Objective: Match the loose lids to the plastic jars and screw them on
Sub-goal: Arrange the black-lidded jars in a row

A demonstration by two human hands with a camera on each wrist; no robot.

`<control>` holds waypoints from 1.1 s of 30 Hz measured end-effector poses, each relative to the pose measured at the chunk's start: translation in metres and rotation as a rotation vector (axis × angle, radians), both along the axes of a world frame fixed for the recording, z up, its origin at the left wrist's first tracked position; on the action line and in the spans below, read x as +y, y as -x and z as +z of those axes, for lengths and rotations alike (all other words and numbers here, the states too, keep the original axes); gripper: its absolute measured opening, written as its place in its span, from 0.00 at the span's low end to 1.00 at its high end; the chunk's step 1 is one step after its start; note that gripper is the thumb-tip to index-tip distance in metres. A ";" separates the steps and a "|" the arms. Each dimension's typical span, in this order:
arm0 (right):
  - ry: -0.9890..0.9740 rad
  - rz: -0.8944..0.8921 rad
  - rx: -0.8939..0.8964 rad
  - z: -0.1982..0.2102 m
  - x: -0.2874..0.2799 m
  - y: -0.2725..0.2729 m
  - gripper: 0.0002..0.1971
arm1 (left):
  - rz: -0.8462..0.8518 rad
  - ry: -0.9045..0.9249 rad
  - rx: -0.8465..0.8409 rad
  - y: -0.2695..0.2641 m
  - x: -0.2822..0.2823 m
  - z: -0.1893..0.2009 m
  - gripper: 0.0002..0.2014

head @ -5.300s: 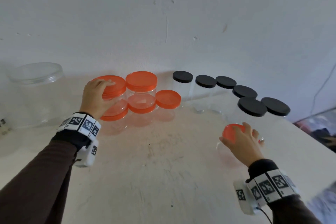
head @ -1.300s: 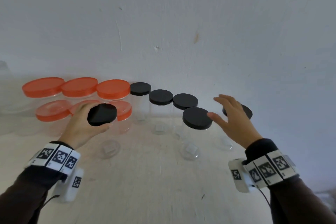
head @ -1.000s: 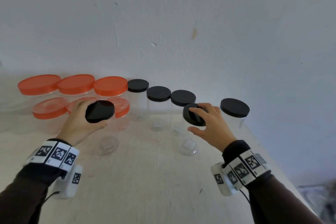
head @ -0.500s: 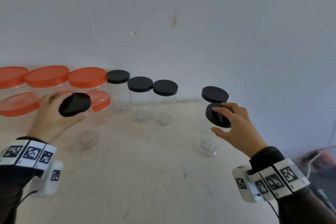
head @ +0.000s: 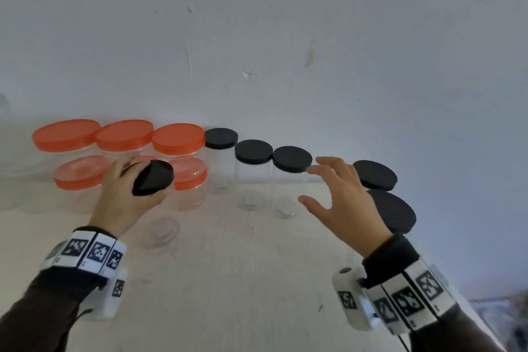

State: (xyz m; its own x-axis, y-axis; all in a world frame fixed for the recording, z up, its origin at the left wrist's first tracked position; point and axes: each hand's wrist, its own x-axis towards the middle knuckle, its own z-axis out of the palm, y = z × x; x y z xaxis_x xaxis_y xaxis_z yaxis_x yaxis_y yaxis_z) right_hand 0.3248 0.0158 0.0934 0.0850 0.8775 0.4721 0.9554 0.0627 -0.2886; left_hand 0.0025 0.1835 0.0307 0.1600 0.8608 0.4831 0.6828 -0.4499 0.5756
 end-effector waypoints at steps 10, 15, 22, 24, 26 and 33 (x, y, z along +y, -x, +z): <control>0.137 -0.178 0.115 -0.035 0.111 0.009 0.30 | -0.068 -0.002 -0.113 0.002 0.000 -0.003 0.36; 0.092 -0.200 0.090 -0.044 0.123 -0.009 0.27 | -0.056 -0.017 -0.144 0.002 0.003 -0.004 0.33; 0.090 -0.373 0.056 -0.041 0.136 -0.028 0.27 | -0.048 -0.029 -0.156 0.002 0.003 -0.006 0.33; 0.107 -0.404 0.040 -0.037 0.139 -0.022 0.27 | -0.047 -0.023 -0.167 0.002 0.003 -0.006 0.33; 0.029 -0.330 0.099 -0.033 0.139 -0.009 0.31 | -0.041 -0.020 -0.180 0.001 0.003 -0.007 0.33; 0.112 0.097 -0.005 -0.027 0.158 0.053 0.41 | -0.067 -0.001 -0.237 0.002 0.002 -0.007 0.41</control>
